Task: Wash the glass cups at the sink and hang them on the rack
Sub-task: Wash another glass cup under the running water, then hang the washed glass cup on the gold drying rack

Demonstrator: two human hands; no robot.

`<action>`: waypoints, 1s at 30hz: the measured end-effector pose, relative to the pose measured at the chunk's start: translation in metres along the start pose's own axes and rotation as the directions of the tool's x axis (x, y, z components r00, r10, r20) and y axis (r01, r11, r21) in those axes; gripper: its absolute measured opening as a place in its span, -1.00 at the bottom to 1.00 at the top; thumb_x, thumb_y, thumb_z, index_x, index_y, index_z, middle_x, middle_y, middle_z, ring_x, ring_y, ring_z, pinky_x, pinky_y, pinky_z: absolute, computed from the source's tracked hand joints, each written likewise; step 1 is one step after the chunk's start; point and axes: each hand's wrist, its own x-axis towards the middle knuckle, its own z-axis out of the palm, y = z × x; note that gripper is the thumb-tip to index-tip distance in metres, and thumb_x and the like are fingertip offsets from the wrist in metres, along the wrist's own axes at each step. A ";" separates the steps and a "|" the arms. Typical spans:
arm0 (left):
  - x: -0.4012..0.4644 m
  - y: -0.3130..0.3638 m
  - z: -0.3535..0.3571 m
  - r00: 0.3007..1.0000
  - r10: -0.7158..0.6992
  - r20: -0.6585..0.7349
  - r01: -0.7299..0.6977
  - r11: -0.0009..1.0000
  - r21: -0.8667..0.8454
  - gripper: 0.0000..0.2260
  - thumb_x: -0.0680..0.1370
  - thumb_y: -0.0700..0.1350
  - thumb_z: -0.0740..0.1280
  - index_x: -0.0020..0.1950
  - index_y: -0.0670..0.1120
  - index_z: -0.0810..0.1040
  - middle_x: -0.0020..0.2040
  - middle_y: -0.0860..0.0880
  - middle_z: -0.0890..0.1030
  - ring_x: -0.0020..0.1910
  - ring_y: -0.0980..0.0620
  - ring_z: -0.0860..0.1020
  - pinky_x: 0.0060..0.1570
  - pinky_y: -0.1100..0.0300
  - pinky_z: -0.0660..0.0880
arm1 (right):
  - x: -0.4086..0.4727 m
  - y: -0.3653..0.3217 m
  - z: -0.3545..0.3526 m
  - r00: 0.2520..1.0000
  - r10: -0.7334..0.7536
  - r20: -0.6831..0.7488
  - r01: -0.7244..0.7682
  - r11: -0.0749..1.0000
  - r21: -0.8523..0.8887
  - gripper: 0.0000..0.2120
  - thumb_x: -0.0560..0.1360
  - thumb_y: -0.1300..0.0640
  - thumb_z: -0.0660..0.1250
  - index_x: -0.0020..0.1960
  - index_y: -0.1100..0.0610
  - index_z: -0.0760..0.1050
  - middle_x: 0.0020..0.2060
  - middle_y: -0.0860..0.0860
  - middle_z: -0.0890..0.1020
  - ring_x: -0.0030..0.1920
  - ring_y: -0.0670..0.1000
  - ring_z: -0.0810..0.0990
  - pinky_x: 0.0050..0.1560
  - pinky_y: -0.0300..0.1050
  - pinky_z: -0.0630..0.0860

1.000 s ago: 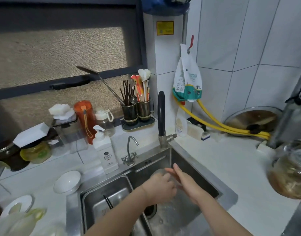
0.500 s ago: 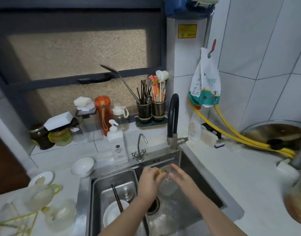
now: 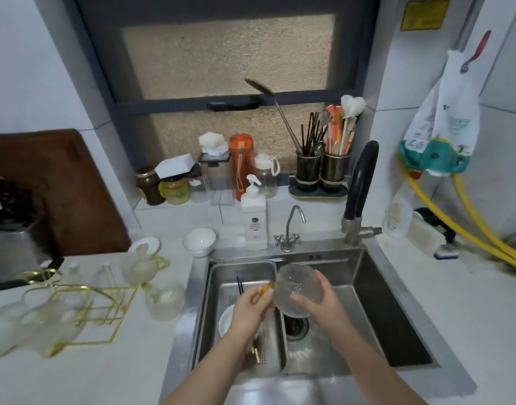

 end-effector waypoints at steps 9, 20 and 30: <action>-0.030 0.011 -0.081 0.983 0.089 -0.158 -0.083 0.995 0.047 -0.86 0.54 -0.26 0.34 0.00 -0.05 0.60 -0.09 0.02 0.68 -0.12 0.11 0.61 -0.07 0.21 0.54 | -0.010 -0.018 0.084 0.982 -0.097 0.164 0.110 0.991 -0.072 -0.14 0.33 0.09 0.55 0.48 0.03 0.15 0.29 -0.05 0.42 0.26 -0.04 0.43 0.17 -0.17 0.39; -0.060 0.033 -0.208 0.952 0.076 -0.296 -0.077 0.997 0.008 -0.85 0.53 -0.22 0.37 0.09 -0.15 0.62 0.01 -0.10 0.67 -0.05 0.00 0.60 -0.06 0.14 0.53 | -0.035 -0.048 0.215 0.967 -0.155 0.203 0.171 0.983 -0.063 -0.38 0.34 0.20 0.54 0.26 -0.04 0.30 0.08 -0.19 0.51 0.10 -0.19 0.50 -0.04 -0.49 0.43; -0.085 0.046 -0.323 0.951 0.049 -0.306 -0.064 0.997 -0.039 -0.85 0.54 -0.21 0.36 0.10 -0.14 0.61 0.07 -0.11 0.66 0.01 -0.03 0.62 0.07 0.03 0.57 | -0.068 -0.058 0.328 0.972 -0.148 0.184 0.163 0.984 -0.071 -0.14 0.31 -0.05 0.53 0.49 0.00 0.18 0.40 -0.13 0.36 0.40 -0.10 0.33 0.40 -0.14 0.29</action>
